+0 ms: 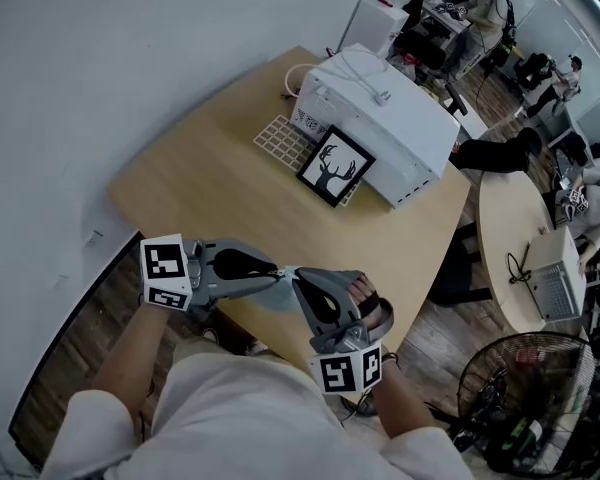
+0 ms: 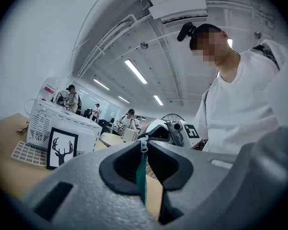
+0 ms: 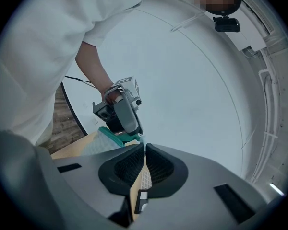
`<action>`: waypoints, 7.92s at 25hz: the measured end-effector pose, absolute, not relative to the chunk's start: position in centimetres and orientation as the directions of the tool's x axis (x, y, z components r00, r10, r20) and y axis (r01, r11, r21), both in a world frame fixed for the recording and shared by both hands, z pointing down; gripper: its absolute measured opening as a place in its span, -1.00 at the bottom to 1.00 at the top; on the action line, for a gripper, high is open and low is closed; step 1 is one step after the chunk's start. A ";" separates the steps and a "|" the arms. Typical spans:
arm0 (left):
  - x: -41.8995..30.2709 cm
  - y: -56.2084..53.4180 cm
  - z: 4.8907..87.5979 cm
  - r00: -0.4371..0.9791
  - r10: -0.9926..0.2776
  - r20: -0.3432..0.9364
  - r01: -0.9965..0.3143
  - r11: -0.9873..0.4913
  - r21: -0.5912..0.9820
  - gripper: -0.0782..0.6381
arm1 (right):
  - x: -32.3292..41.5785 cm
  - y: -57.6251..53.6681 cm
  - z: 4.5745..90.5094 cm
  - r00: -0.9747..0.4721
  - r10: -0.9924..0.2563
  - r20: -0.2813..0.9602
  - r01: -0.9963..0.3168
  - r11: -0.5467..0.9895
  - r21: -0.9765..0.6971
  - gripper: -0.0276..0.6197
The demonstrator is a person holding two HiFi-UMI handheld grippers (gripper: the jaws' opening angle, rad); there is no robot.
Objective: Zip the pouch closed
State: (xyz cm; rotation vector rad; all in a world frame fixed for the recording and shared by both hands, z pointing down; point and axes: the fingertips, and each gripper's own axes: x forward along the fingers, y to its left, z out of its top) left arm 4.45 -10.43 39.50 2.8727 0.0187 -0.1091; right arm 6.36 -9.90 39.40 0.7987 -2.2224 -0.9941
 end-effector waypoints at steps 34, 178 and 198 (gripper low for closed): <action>3.6 -11.4 42.0 0.978 0.128 0.167 0.077 -0.956 0.282 -0.64 | 5.0 -10.7 42.1 -0.655 -0.656 0.374 -0.092 0.560 0.823 -0.87; -16.4 -17.9 35.9 0.577 -0.816 -0.025 -0.816 -0.577 -0.032 -0.74 | 24.3 -11.0 35.5 -0.067 -0.987 0.147 -0.966 0.101 0.237 -0.86; -17.1 -18.1 34.2 0.559 -0.826 -0.066 -0.829 -0.557 -0.048 -0.74 | 24.4 -11.3 34.4 -0.052 -0.992 0.114 -0.977 0.074 0.199 -0.85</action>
